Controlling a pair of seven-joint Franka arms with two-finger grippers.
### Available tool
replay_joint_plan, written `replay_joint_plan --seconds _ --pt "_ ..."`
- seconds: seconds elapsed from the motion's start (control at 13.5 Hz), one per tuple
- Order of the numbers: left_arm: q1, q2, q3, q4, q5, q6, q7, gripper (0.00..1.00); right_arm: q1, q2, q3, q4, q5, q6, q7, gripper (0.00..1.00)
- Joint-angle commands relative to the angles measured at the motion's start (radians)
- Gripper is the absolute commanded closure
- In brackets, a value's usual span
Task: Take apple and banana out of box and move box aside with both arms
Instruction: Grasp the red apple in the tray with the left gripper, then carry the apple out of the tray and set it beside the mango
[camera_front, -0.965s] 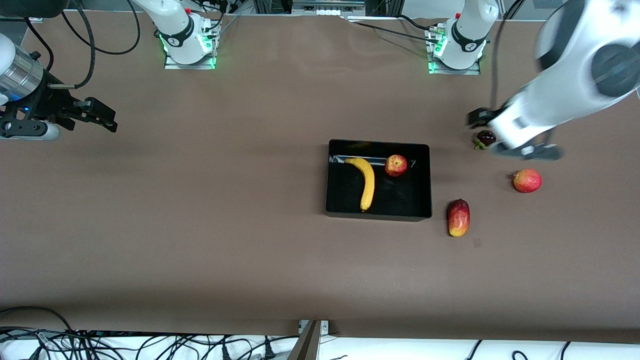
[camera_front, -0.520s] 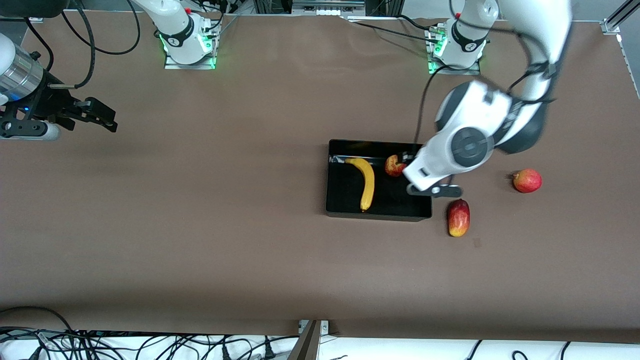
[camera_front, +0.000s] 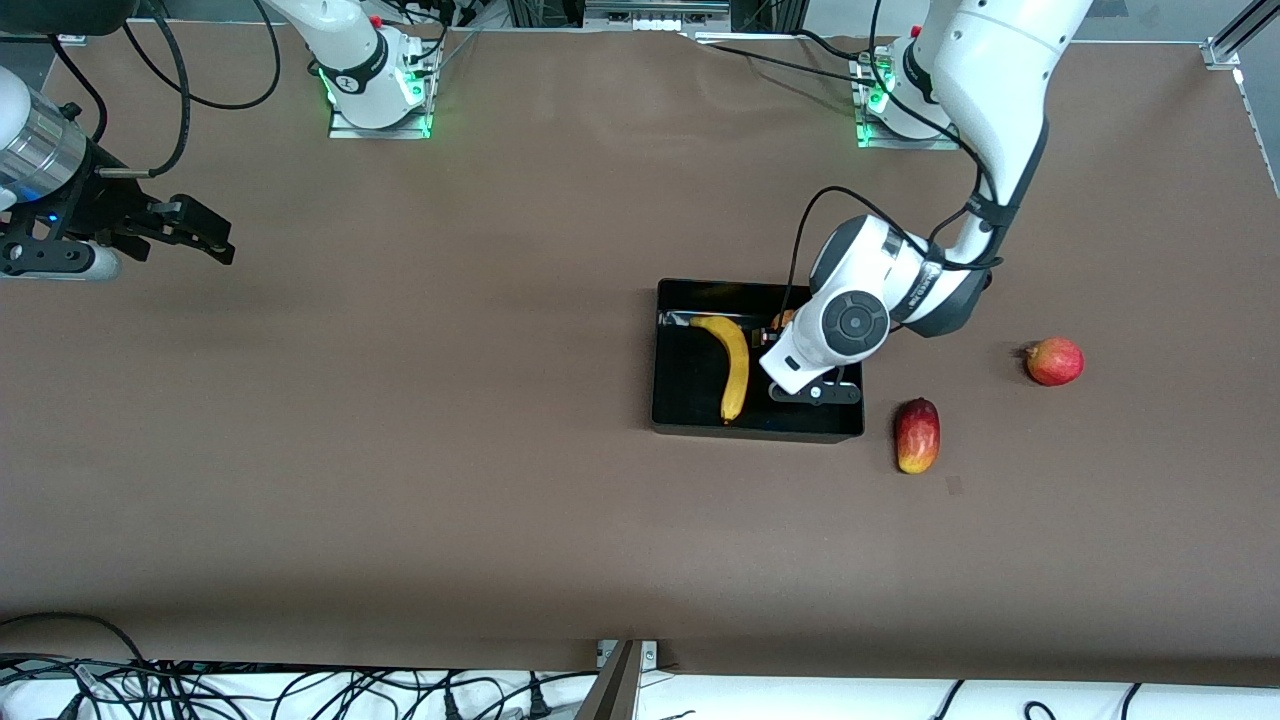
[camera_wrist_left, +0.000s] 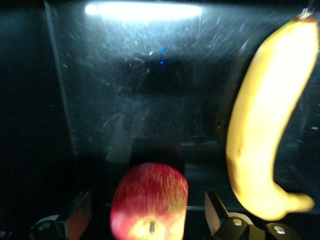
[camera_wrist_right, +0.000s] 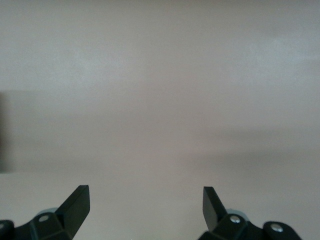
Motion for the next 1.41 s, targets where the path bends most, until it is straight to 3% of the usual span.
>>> replay_joint_plan --seconds 0.0,0.07,0.15,0.22,0.45,0.67,0.82,0.97,1.11,1.34 --pt "-0.01 -0.027 0.008 -0.084 -0.001 0.075 -0.001 0.09 -0.003 0.002 0.005 0.014 -0.006 -0.009 -0.003 0.0" --pt "-0.01 -0.027 0.006 -0.081 -0.001 0.066 -0.003 0.57 -0.003 0.002 0.005 0.014 -0.006 -0.009 -0.003 0.0" --pt "-0.005 -0.031 0.006 -0.076 -0.001 0.053 0.005 0.79 -0.003 0.002 0.005 0.014 -0.006 -0.009 -0.003 0.0" --pt "0.001 -0.037 0.006 -0.067 -0.001 0.028 0.006 0.89 -0.003 0.002 0.005 0.014 -0.006 -0.009 -0.003 0.0" --pt "0.007 -0.062 0.015 0.04 -0.002 -0.151 0.0 0.94 -0.003 0.002 0.005 0.014 -0.006 -0.009 -0.003 0.0" --pt "0.063 -0.068 0.018 0.258 -0.001 -0.486 0.011 0.92 -0.003 0.002 0.005 0.014 -0.006 -0.009 -0.003 0.0" --pt "0.14 -0.068 0.02 0.301 0.001 -0.583 0.11 0.91 -0.003 0.002 0.005 0.014 -0.006 -0.008 -0.003 0.0" --pt "0.247 -0.063 0.021 0.282 0.025 -0.617 0.307 0.85 -0.003 0.002 0.005 0.014 -0.006 -0.008 -0.003 0.0" --pt "0.283 -0.056 0.021 0.199 0.095 -0.562 0.426 0.83 -0.003 0.002 0.005 0.014 -0.006 -0.006 -0.003 0.0" --pt "0.309 -0.102 0.02 -0.052 0.159 -0.25 0.439 0.82 -0.003 0.002 0.005 0.014 -0.006 -0.008 -0.003 0.0"
